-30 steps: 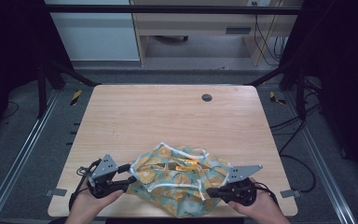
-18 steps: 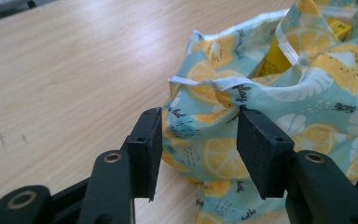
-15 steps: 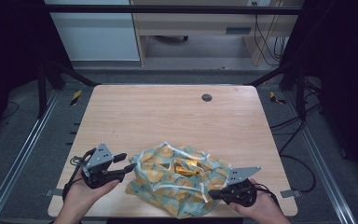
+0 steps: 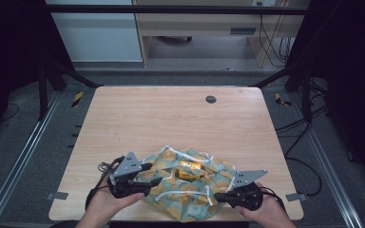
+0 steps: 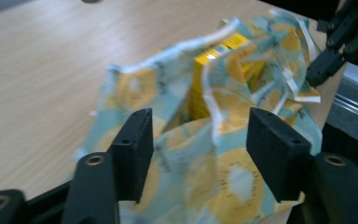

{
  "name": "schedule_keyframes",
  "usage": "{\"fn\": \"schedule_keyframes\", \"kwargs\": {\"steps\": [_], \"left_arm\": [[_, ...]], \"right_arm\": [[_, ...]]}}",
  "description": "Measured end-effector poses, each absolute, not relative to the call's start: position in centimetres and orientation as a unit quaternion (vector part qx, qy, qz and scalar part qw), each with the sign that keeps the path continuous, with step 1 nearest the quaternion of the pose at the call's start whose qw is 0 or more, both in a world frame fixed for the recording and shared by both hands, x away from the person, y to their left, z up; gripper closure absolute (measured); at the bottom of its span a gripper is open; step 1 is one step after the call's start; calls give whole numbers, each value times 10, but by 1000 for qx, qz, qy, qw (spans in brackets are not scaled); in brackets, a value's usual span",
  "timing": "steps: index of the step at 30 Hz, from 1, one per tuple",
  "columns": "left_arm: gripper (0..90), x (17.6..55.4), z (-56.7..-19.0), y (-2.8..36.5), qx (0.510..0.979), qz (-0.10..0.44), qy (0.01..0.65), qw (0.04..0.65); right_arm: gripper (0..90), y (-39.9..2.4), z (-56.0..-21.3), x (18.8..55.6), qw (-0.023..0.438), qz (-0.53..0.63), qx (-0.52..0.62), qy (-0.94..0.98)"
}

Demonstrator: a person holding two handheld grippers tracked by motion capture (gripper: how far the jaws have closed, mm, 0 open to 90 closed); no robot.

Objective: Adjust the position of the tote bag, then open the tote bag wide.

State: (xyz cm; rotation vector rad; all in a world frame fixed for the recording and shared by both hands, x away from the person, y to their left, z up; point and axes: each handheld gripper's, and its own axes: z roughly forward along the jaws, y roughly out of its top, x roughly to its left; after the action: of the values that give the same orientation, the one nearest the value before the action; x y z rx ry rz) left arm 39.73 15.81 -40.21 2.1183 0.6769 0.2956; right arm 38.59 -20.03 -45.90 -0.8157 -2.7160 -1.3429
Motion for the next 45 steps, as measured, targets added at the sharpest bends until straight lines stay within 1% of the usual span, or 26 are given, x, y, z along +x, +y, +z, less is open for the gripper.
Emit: {"fn": "schedule_keyframes", "kwargs": {"steps": [4, 5, 7, 8, 9, 10, 11, 12, 13, 15, 18, 22, 24, 26, 31, 32, 33, 36, 37, 38, 40, 45], "left_arm": [[325, 398, -427, 138, 870, 109, 262, 404], [309, 399, -433, 134, 874, 100, 260, 398], [313, 401, -445, 130, 882, 91, 256, 386], [380, 401, -450, 129, 884, 90, 254, 382], [422, 402, -454, 128, 885, 87, 251, 382], [422, 403, -457, 127, 885, 84, 252, 382], [461, 403, -460, 127, 888, 84, 246, 379], [549, 402, -462, 127, 888, 83, 240, 382], [620, 402, -464, 127, 892, 78, 232, 381], [720, 400, -466, 126, 892, 79, 224, 385], [831, 397, -464, 126, 895, 79, 211, 384], [867, 392, -463, 126, 899, 71, 199, 383], [873, 389, -465, 126, 902, 66, 195, 381], [875, 386, -466, 126, 905, 64, 186, 378], [875, 384, -469, 125, 913, 70, 170, 364], [875, 385, -470, 125, 913, 71, 171, 364], [875, 386, -470, 125, 912, 72, 173, 365], [876, 388, -470, 124, 905, 78, 184, 375], [876, 390, -469, 125, 908, 82, 180, 370], [876, 390, -468, 124, 903, 88, 185, 377], [877, 388, -467, 123, 900, 90, 185, 385], [879, 383, -471, 121, 911, 88, 164, 368]], "right_arm": [[899, -198, -459, 384, 4, -423, -253, -870], [885, -198, -458, 384, 2, -425, -251, -870], [806, -200, -453, 384, -5, -430, -253, -867], [738, -202, -447, 384, -12, -437, -256, -862], [712, -203, -442, 385, -16, -441, -256, -860], [712, -203, -442, 385, -16, -441, -256, -860], [677, -204, -437, 385, -21, -443, -256, -859], [652, -206, -433, 386, -26, -447, -258, -856], [644, -207, -428, 387, -31, -450, -258, -854], [618, -208, -419, 391, -42, -457, -259, -850], [589, -206, -408, 403, -60, -464, -263, -844], [546, -198, -404, 428, -89, -455, -274, -843], [511, -194, -407, 439, -94, -443, -279, -847], [493, -187, -415, 452, -94, -426, -280, -855], [429, -174, -434, 465, -83, -394, -283, -871], [443, -171, -437, 467, -83, -387, -285, -873], [500, -169, -440, 470, -81, -381, -285, -876], [739, -165, -450, 477, -69, -363, -296, -881], [825, -165, -452, 480, -66, -359, -300, -881], [887, -166, -455, 483, -62, -358, -305, -880], [900, -168, -457, 491, -64, -364, -320, -872], [900, -177, -457, 506, -80, -374, -347, -856]]}}
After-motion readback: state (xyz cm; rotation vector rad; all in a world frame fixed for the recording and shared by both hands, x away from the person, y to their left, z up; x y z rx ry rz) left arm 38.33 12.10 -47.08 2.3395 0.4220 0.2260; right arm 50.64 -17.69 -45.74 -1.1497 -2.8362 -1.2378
